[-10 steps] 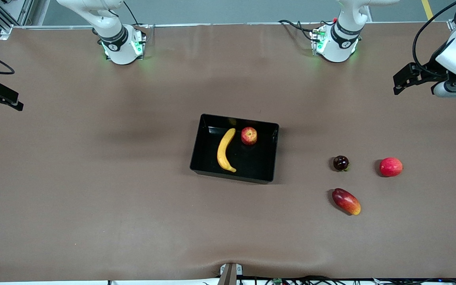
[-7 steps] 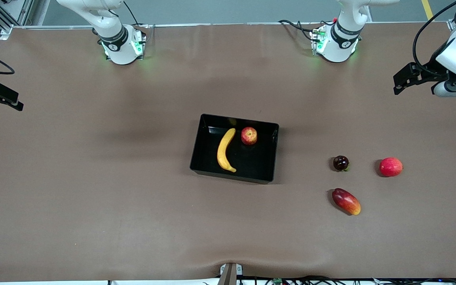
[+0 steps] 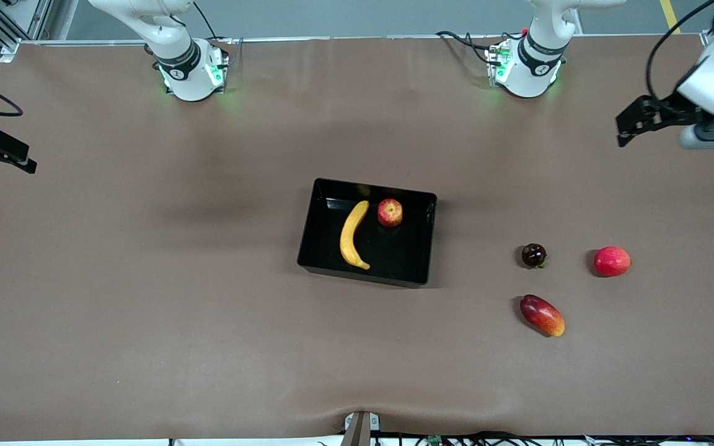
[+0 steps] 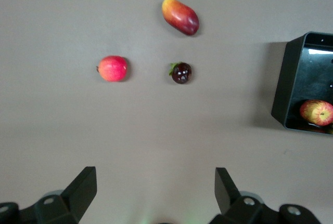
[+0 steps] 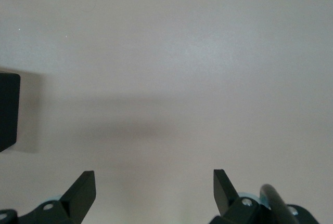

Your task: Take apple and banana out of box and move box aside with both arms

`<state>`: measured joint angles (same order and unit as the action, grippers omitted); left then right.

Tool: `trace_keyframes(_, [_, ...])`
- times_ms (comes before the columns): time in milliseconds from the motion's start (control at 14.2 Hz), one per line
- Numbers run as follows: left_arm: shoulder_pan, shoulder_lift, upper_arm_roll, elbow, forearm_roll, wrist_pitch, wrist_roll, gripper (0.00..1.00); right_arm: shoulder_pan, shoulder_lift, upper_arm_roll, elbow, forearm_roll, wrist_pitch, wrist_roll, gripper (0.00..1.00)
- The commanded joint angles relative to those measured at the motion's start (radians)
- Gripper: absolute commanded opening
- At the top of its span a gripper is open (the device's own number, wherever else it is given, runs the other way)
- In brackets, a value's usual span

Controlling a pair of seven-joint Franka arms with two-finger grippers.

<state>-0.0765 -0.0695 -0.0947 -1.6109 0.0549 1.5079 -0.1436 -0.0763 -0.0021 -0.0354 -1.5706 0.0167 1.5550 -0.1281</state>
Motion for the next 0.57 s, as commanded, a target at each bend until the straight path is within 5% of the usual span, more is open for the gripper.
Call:
trace_keyframes(0, [-0.037,0.06,-0.089,-0.007,0.01,-0.002,-0.131,1.0,-0.008,-0.003,0.006,0.004,-0.012,-0.01,-0.005,1.0])
trace_keyframes(494, [-0.064,0.232,-0.371,-0.119,0.031,0.285,-0.482,1.0,-0.01,-0.001,0.005,0.004,-0.012,-0.01,-0.005,1.0])
